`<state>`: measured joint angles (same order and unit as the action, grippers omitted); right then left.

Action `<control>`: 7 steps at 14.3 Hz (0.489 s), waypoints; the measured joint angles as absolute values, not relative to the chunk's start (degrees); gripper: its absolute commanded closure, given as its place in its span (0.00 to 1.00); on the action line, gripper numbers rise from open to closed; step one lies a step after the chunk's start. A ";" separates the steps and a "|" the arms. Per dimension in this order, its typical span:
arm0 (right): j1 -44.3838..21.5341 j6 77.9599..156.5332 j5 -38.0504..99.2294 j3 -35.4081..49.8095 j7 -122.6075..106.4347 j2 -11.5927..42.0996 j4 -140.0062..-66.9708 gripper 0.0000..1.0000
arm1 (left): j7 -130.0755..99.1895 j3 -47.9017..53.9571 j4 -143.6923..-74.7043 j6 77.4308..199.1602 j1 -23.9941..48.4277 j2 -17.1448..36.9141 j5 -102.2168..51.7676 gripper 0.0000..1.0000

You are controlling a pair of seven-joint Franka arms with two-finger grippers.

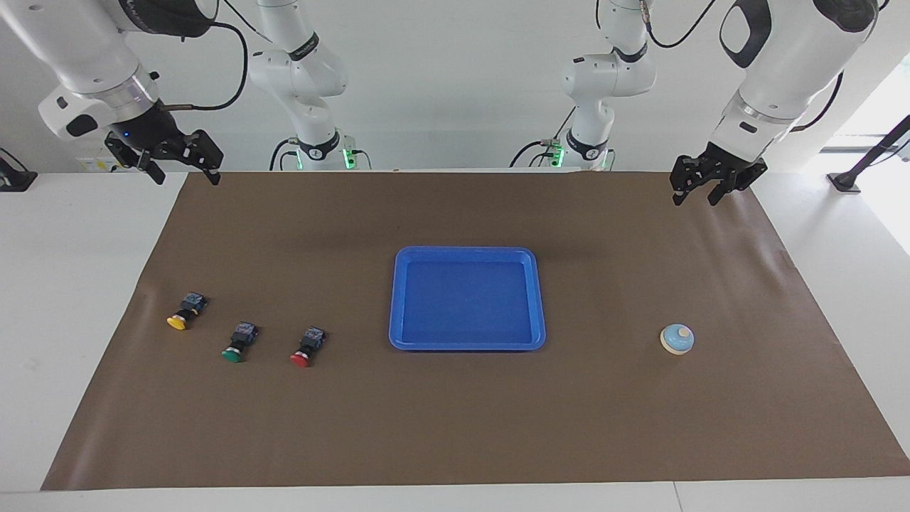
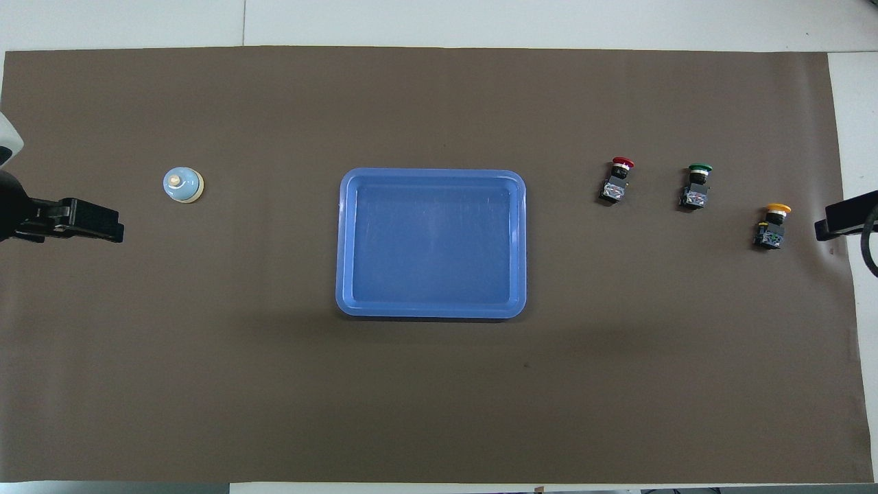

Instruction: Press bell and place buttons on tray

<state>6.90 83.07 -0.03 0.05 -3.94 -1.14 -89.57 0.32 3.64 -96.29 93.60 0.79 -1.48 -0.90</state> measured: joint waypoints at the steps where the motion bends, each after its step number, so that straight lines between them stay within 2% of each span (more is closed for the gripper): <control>1: 6.90 83.06 -0.03 0.05 -3.94 -1.14 -89.58 0.00 | 0.33 3.63 -96.43 95.95 0.79 0.13 -0.90 1.00; 7: 6.90 83.06 -0.03 0.05 -3.94 -1.14 -89.58 0.00 | 0.37 2.93 -96.59 111.49 -0.17 14.55 -0.87 1.00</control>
<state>6.90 83.06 -0.03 0.05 -3.94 -1.14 -89.58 0.37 2.93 -96.59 111.49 -0.17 14.55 -0.87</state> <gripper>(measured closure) 0.000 0.991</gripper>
